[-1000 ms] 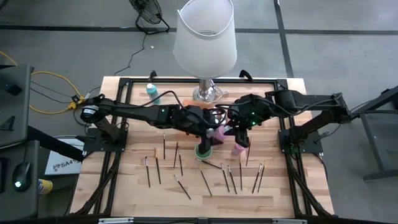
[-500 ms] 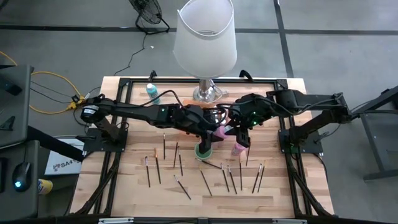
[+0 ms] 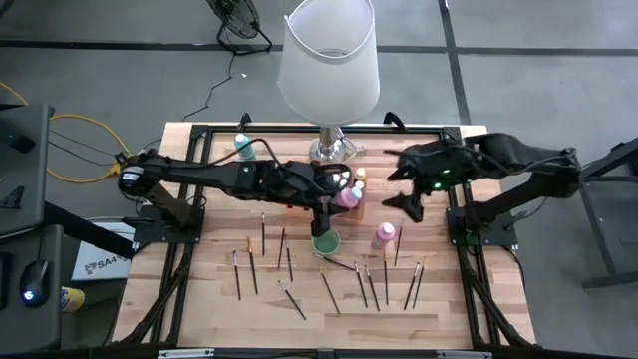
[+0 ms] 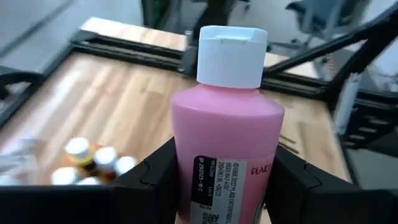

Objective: Pick & Place Paint Supplies
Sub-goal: Put the big pink paint bottle into the orange bin

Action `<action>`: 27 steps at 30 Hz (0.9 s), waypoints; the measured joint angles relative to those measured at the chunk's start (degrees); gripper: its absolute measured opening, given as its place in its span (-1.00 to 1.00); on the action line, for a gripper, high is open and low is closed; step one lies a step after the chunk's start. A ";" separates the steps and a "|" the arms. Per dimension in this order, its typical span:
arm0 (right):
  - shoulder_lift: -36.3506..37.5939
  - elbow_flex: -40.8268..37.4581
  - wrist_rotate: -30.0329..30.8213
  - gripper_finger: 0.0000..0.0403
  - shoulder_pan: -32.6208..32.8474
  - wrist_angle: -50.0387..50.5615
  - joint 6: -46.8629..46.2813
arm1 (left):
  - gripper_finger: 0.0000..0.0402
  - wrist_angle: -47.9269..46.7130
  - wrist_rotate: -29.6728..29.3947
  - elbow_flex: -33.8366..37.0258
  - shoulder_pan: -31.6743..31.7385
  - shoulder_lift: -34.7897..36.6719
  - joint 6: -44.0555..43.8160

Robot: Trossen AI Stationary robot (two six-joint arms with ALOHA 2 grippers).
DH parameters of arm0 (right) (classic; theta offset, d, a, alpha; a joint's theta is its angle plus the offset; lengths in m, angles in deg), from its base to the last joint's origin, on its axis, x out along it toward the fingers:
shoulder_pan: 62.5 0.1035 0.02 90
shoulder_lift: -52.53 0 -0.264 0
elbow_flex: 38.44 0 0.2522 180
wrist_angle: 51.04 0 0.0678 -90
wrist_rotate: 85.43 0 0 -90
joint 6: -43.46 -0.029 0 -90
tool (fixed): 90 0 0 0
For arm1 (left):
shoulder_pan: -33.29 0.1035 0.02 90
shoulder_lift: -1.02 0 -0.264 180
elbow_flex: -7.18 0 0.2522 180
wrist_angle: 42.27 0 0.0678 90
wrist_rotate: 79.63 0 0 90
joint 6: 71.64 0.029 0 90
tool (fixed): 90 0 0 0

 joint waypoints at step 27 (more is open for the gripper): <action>3.83 -1.77 13.99 0.50 0.00 0.51 -6.43 | -0.18 56.52 -10.18 51.85 13.00 16.78 -2.19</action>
